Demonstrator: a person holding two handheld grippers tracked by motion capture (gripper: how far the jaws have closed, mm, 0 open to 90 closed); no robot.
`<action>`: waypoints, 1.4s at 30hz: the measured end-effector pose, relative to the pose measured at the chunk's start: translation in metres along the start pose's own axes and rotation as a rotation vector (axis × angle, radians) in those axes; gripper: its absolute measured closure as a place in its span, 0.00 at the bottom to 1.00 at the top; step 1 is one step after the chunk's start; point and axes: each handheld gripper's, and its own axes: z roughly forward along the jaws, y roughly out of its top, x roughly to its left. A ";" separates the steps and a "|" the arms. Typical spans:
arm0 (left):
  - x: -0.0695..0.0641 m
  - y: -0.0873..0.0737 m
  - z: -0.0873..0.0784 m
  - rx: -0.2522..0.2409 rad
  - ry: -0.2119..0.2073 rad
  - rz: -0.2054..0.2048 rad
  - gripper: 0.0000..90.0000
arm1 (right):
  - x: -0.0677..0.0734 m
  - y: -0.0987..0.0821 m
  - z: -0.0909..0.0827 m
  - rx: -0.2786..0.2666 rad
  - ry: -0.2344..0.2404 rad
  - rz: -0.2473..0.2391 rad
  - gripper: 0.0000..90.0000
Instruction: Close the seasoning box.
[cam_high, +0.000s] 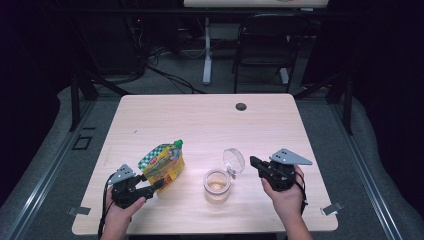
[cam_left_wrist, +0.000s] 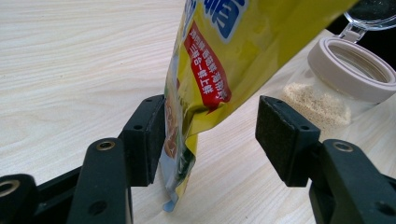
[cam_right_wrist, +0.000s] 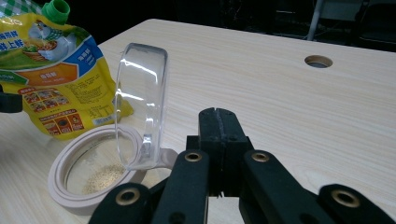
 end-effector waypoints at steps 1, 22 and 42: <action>0.000 0.000 0.000 0.001 0.001 0.001 0.48 | 0.000 0.000 0.000 0.000 -0.002 -0.004 1.00; 0.001 0.000 -0.002 0.007 0.004 0.004 0.47 | 0.009 0.000 0.006 -0.019 0.011 -0.016 1.00; 0.000 -0.002 0.001 0.012 0.000 0.002 0.47 | 0.018 0.002 0.007 -0.031 0.028 -0.037 1.00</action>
